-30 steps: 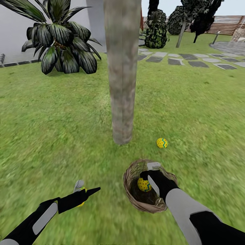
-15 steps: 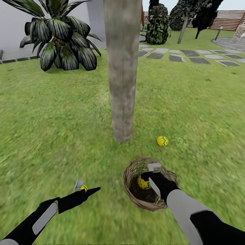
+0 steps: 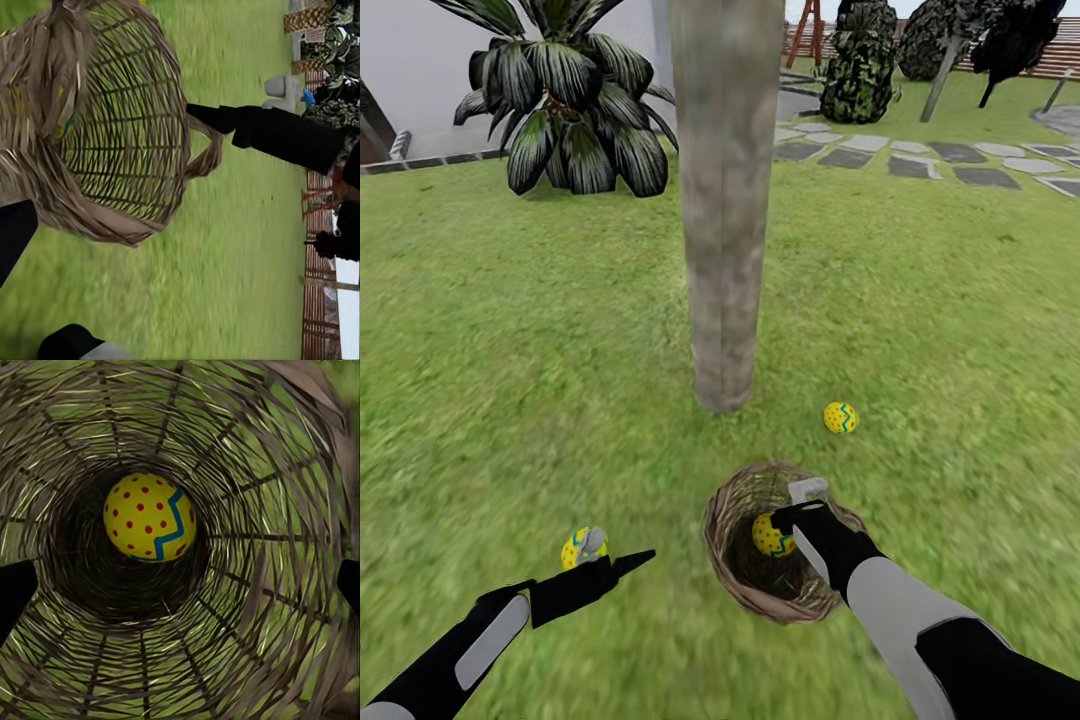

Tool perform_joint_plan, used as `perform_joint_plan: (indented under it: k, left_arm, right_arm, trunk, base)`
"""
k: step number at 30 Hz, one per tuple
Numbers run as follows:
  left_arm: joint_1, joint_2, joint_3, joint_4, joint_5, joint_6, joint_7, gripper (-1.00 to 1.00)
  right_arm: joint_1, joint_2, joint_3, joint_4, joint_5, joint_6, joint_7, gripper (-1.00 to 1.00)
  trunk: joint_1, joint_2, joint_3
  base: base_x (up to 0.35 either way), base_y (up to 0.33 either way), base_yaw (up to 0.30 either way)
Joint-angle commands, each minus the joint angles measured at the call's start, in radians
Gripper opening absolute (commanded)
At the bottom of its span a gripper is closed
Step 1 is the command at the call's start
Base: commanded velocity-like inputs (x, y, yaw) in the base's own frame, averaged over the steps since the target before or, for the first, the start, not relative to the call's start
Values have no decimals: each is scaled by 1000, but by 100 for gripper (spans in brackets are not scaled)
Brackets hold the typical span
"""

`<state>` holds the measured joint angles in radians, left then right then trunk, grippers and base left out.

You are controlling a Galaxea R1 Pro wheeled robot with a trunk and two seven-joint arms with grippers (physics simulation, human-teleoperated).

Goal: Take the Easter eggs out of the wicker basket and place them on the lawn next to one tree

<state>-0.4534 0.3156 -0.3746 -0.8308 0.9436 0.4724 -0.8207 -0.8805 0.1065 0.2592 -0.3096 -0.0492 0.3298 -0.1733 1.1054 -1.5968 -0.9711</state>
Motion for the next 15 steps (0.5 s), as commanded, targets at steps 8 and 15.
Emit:
perform_joint_plan:
  k: [8,15]
  left_arm:
    - [-1,2,0,1,1,0,-1,100]
    - [0,3,0,1,2,0,-2,100]
  right_arm:
    - [1,7,3,5,0,1,0,100]
    - [1,7,17,35,2,0,0,100]
  trunk:
    - [0,0,-10]
    - [0,0,-18]
  base:
    - [0,-47,188]
    - [0,0,188]
